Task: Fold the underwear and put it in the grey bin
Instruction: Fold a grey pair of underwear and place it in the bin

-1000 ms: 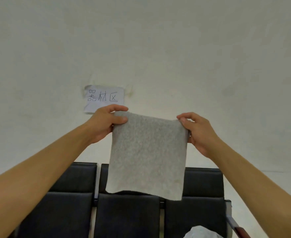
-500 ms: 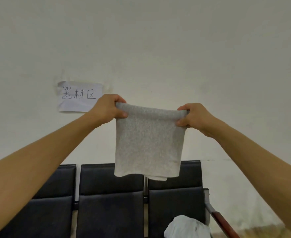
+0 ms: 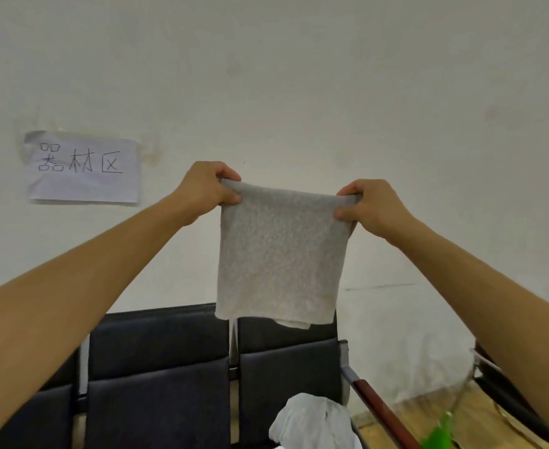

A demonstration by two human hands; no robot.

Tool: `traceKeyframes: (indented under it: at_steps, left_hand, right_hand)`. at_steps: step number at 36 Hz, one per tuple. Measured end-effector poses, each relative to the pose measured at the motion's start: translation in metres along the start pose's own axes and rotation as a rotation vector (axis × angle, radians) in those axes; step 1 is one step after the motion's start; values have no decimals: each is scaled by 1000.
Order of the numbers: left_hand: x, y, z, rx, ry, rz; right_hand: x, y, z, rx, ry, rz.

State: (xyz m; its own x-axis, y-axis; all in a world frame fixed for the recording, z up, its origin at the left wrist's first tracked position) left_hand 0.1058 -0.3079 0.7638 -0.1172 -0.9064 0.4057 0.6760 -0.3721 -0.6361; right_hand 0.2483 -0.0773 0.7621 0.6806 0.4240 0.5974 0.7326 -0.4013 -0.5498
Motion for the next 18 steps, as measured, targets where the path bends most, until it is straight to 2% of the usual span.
traceKeyframes:
  at_steps: [4, 11, 18]
  left_hand:
    - [-26, -12, -2, -62, -133, -20]
    - [-82, -30, 3, -178, -279, -166]
    - [-164, -37, 10, -308, -130, -394]
  right_hand:
    - [4, -4, 14, -13, 206, 32]
    - [24, 3, 47, -121, 432, 72]
    - [64, 39, 105, -249, 541, 19]
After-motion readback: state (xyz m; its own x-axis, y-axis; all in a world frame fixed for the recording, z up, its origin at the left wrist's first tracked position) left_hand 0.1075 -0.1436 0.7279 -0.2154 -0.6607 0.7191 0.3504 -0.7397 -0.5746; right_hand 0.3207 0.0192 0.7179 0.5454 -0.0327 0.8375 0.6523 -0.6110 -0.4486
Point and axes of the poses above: each hand's wrist, its own y-axis away from the middle knuckle, its own x-axis out of the back of the hand, z = x × y, the point moved 2 cm from there along -y, towards the middle knuckle, and after that the axes turned 6 degrees about -x, right-handed, at the moved point
